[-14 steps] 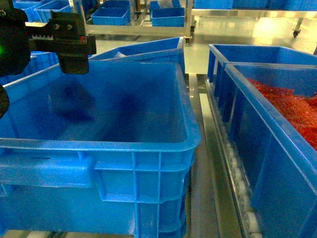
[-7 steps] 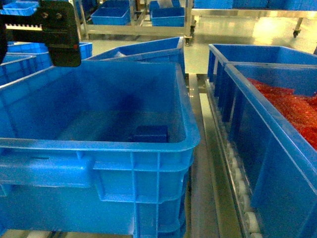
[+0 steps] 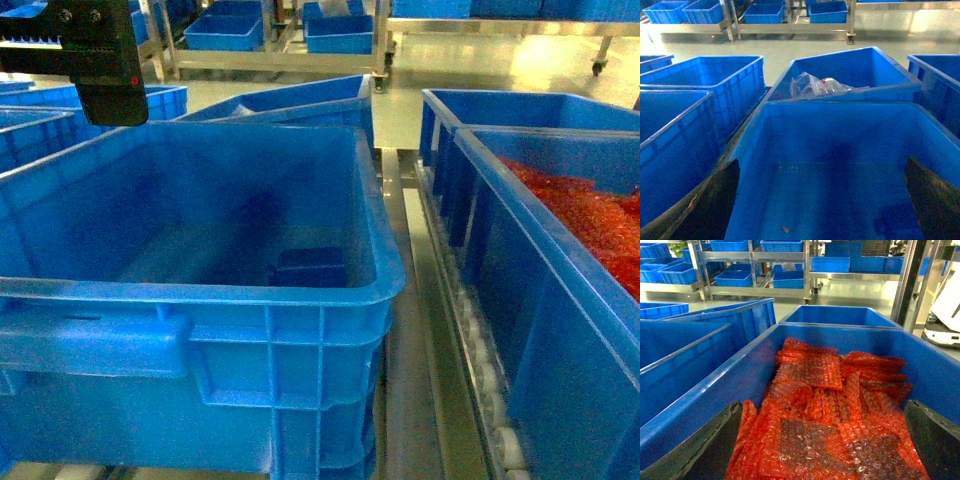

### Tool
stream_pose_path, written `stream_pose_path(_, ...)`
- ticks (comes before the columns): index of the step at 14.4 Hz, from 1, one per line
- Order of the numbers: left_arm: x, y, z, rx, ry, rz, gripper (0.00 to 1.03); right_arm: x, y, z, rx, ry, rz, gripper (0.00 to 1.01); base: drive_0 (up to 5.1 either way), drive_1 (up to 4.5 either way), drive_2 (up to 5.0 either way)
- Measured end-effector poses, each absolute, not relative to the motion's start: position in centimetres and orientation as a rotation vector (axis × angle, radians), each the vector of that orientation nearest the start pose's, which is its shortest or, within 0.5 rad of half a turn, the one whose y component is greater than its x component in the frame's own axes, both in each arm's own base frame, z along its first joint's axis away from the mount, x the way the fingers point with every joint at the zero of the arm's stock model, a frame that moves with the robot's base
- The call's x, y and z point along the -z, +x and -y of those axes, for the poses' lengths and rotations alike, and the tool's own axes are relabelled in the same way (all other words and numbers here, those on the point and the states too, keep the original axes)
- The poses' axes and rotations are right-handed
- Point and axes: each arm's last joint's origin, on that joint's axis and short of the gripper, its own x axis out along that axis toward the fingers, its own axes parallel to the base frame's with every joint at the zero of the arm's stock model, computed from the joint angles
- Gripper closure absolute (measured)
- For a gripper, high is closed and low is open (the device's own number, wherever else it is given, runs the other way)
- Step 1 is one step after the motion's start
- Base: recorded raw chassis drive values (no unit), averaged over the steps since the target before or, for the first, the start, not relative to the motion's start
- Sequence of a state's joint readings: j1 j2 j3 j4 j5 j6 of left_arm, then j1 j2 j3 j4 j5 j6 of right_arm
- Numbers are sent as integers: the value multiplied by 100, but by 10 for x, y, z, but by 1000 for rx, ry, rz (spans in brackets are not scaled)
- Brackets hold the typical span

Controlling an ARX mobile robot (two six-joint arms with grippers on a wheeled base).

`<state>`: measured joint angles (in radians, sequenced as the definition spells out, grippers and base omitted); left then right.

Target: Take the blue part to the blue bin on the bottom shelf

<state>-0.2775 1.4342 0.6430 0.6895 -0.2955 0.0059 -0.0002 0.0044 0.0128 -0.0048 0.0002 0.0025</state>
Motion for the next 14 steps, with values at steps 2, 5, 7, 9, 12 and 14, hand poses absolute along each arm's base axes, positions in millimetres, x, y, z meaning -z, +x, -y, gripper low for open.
stream_pose_path(2, -223, 285, 72, -18, 35, -98, 5, -167, 97, 0, 0, 2, 4, 3, 0, 0, 0)
stream_pose_path(5, -223, 285, 72, -18, 35, -98, 5, -167, 97, 0, 0, 2, 4, 3, 0, 0, 0)
stream_pose_path(7, -223, 285, 72, -18, 35, -98, 5, -167, 97, 0, 0, 2, 4, 3, 0, 0, 0)
stream_pose_path(9, -223, 285, 72, -18, 35, -98, 5, -167, 97, 0, 0, 2, 4, 3, 0, 0, 0)
stream_pose_path(12, -223, 285, 72, -18, 35, -98, 5, -167, 97, 0, 0, 2, 4, 3, 0, 0, 0)
stream_pose_path(14, -223, 285, 72, -18, 35, -98, 5, -167, 97, 0, 0, 2, 4, 3, 0, 0, 0)
